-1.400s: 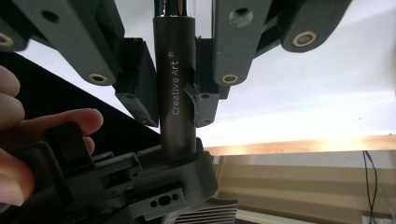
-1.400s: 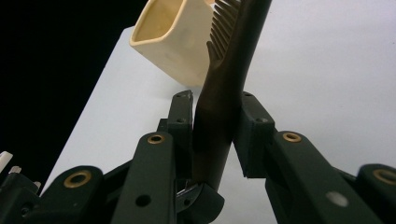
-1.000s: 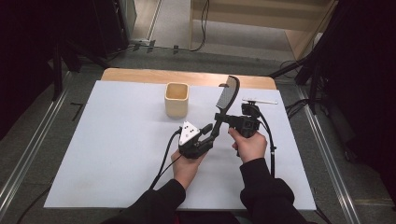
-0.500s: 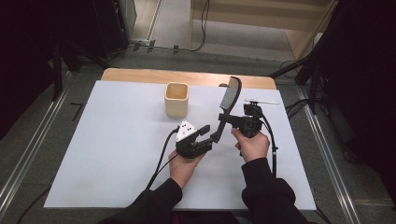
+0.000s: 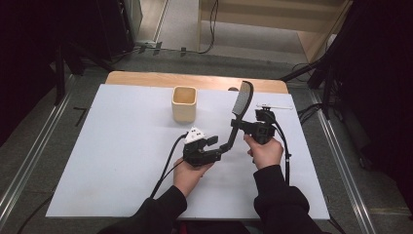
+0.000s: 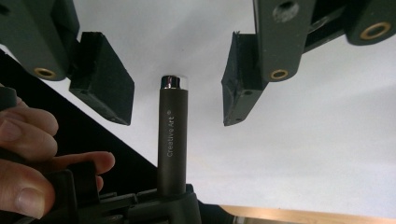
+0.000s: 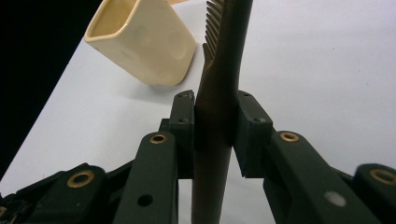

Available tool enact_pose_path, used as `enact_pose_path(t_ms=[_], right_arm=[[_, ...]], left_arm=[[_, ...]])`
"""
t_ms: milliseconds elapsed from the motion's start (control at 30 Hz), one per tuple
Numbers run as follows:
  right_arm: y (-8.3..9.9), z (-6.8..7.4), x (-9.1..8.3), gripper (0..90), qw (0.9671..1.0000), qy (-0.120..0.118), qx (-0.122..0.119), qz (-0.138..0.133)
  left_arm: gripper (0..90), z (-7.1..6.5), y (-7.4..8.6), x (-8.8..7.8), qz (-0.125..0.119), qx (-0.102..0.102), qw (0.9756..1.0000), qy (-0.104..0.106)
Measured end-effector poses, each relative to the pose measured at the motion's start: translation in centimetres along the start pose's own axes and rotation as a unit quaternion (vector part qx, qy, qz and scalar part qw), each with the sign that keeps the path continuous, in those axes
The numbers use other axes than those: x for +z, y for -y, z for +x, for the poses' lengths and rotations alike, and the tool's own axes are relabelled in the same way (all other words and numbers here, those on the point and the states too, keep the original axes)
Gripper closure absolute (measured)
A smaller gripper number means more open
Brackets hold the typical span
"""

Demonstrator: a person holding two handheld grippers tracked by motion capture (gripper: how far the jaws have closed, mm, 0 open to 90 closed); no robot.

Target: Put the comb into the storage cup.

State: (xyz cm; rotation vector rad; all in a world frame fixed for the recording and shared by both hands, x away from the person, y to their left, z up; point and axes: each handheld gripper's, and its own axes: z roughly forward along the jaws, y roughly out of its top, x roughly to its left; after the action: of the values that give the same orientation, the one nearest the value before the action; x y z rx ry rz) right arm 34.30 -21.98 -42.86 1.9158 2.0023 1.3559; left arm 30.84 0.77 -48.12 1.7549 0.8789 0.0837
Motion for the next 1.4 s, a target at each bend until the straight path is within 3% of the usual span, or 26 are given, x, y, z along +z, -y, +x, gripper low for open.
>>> enact_pose_path(t_ms=[400, 567, 733, 867, 1033, 1400], right_arm=[[0.1, 0.0, -0.1, 70.1, 1.0, 0.003, -0.005, 0.001], [0.2, 0.0, -0.1, 70.1, 0.9999, 0.005, -0.01, 0.002], [0.2, 0.1, 0.0, 70.1, 0.9999, 0.004, -0.013, 0.002], [0.3, 0.1, 0.2, 70.1, 0.9998, 0.003, -0.017, 0.006], [0.3, 0.2, 0.2, 70.1, 0.9998, 0.005, -0.018, 0.004], [0.6, 0.5, 0.4, 70.1, 0.9994, 0.011, -0.033, 0.001]], left_arm=[[38.0, 0.8, -0.6, -0.9, 0.046, 0.016, 0.9988, -0.003], [33.4, 1.1, -0.8, -1.2, 0.085, 0.033, 0.9958, -0.005], [31.5, 1.5, -0.8, -1.8, 0.104, 0.042, 0.9937, -0.001], [31.5, 1.6, -0.7, -2.0, 0.112, 0.045, 0.9926, 0.012], [31.2, 1.4, -0.7, -2.3, 0.124, 0.06, 0.9904, 0.012], [28.3, 2.2, -1.2, -3.5, 0.119, 0.069, 0.9905, 0.004]])
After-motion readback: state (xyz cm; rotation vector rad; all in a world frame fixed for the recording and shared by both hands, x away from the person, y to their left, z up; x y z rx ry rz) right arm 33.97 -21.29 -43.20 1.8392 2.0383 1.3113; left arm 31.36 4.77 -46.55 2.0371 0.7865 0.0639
